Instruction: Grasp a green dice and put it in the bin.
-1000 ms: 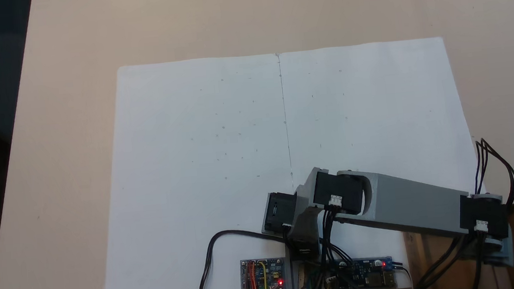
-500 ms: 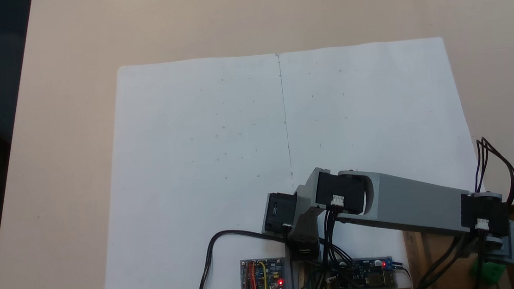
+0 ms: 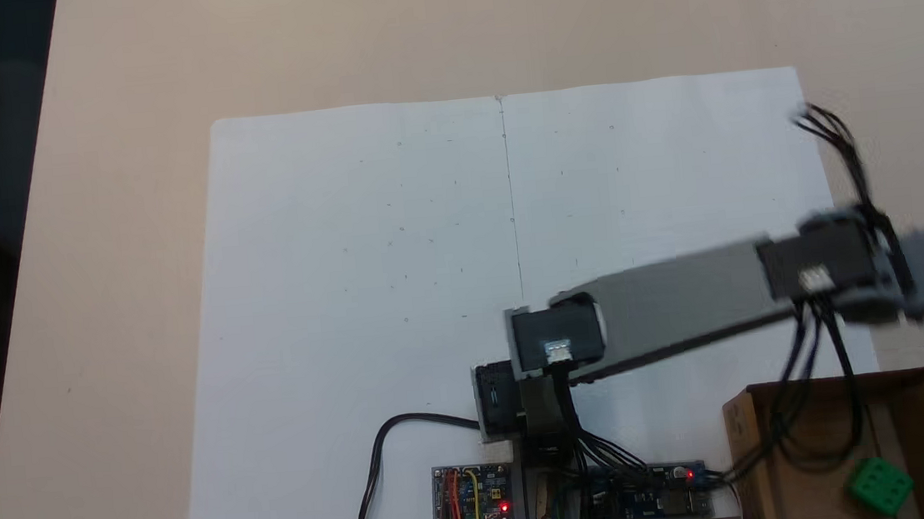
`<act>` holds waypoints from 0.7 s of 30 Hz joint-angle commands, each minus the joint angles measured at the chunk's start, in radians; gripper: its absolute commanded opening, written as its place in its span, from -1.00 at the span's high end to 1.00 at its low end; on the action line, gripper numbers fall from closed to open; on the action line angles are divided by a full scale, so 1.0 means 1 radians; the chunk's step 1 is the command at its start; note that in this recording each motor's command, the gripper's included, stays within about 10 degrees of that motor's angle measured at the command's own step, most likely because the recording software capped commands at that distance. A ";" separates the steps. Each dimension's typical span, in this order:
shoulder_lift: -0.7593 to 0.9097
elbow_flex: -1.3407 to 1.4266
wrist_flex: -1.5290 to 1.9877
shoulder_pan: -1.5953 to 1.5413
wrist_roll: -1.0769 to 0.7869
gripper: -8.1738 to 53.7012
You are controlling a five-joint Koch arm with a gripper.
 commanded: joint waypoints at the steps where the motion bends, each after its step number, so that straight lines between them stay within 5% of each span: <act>1: 0.075 -0.051 -0.026 -0.100 0.084 -0.61; 21: 0.238 0.063 -0.077 -0.971 0.086 -0.68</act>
